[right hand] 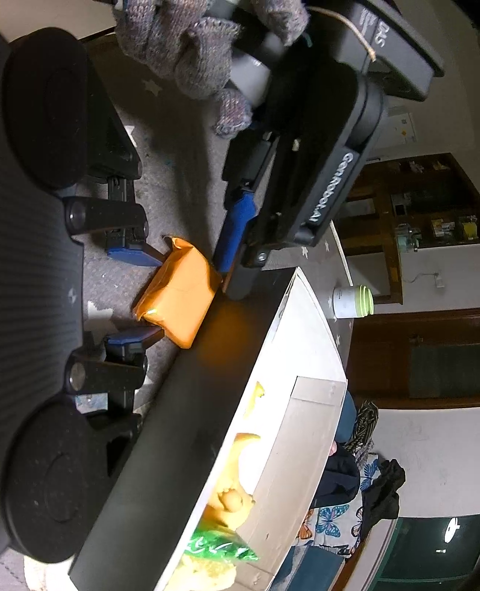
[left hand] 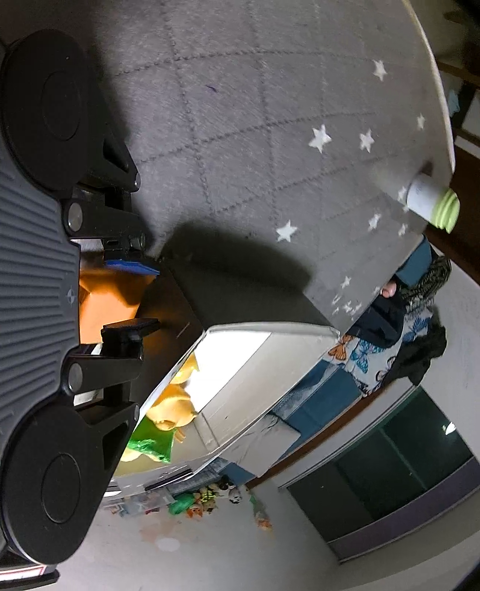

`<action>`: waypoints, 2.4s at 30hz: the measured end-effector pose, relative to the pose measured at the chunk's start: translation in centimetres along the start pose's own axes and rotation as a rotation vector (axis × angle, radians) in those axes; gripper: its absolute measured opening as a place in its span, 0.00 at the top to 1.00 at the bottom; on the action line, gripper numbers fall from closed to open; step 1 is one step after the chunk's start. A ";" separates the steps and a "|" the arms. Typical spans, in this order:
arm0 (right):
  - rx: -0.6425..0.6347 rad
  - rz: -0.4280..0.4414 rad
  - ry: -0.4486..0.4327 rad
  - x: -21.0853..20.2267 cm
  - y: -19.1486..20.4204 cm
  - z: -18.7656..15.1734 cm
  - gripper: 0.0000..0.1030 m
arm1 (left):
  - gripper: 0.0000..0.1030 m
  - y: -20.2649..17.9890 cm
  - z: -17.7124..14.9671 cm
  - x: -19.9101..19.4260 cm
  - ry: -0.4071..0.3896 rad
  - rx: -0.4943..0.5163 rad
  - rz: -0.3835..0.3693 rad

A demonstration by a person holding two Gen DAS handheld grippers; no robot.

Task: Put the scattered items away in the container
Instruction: 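Move the left tool back and grasp the orange sponge block, then lift the orange block into the box and open the left tool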

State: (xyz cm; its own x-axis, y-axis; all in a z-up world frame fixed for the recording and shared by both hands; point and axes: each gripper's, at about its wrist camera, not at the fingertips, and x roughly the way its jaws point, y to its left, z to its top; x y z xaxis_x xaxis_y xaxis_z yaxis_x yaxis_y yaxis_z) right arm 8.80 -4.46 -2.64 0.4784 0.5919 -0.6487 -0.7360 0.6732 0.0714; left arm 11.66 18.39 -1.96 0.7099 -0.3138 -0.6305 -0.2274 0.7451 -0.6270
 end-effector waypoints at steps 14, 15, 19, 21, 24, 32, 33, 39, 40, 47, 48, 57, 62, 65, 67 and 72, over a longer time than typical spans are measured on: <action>-0.024 -0.020 0.010 0.1 0.1 0.1 0.70 | 0.72 1.0 0.1 0.8 0.028 -0.049 -0.016; -0.029 -0.023 0.009 0.1 0.2 0.1 0.70 | 0.72 1.0 0.1 0.8 0.027 -0.044 -0.017; -0.036 -0.033 0.005 0.2 0.4 0.1 0.70 | 0.74 1.0 0.0 0.8 0.029 -0.045 -0.023; -0.043 -0.042 0.001 0.2 0.5 0.0 0.72 | 0.74 1.0 -0.1 0.7 0.032 -0.046 -0.027; -0.045 -0.045 -0.001 0.0 0.6 0.0 0.73 | 0.76 0.8 -0.4 0.5 0.034 -0.038 -0.027; -0.052 -0.050 -0.009 -1.2 0.6 -0.6 0.73 | 0.75 0.5 -1.4 0.1 0.050 -0.030 -0.036; -0.053 -0.049 -0.007 -1.3 0.6 -0.7 0.73 | 0.76 0.3 -1.6 -0.1 0.051 -0.023 -0.037; -0.048 -0.052 -0.029 -2.9 0.5 -1.3 0.73 | 0.77 -0.7 -2.4 -1.2 0.036 0.001 -0.065; -0.045 -0.053 -0.036 -3.3 0.5 -1.3 0.73 | 0.77 -1.0 -2.4 -1.4 0.032 0.009 -0.069; -0.052 -0.087 -0.118 -6.1 0.5 -0.9 0.73 | 0.78 -3.8 -2.2 -3.2 -0.019 0.070 -0.118; -0.052 -0.092 -0.131 -6.4 0.4 -0.7 0.73 | 0.78 -4.2 -2.1 -3.4 -0.029 0.081 -0.126; -0.063 -0.181 -0.230 -7.8 -0.8 0.9 0.73 | 0.78 -7.6 -0.2 -2.9 -0.081 0.153 -0.187; -0.056 -0.229 -0.242 -7.2 -2.4 2.0 0.73 | 0.78 -8.7 1.1 -0.5 -0.077 0.161 -0.206; -0.039 -0.247 -0.232 -6.6 -3.6 2.4 0.73 | 0.78 -9.0 1.7 1.1 -0.069 0.160 -0.217; -0.032 -0.259 -0.222 -6.1 -4.3 2.7 0.73 | 0.78 -9.0 2.0 2.1 -0.062 0.154 -0.221; -0.019 -0.276 -0.195 -4.9 -5.6 3.0 0.73 | 0.78 -8.7 2.6 4.3 -0.041 0.134 -0.224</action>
State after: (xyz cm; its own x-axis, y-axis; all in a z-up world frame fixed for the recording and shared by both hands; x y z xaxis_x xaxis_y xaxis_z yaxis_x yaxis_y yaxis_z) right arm 11.98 -9.86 2.40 0.7420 0.4632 -0.4847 -0.5738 0.8126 -0.1019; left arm 18.40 12.10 2.01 0.7598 -0.4577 -0.4617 0.0267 0.7316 -0.6812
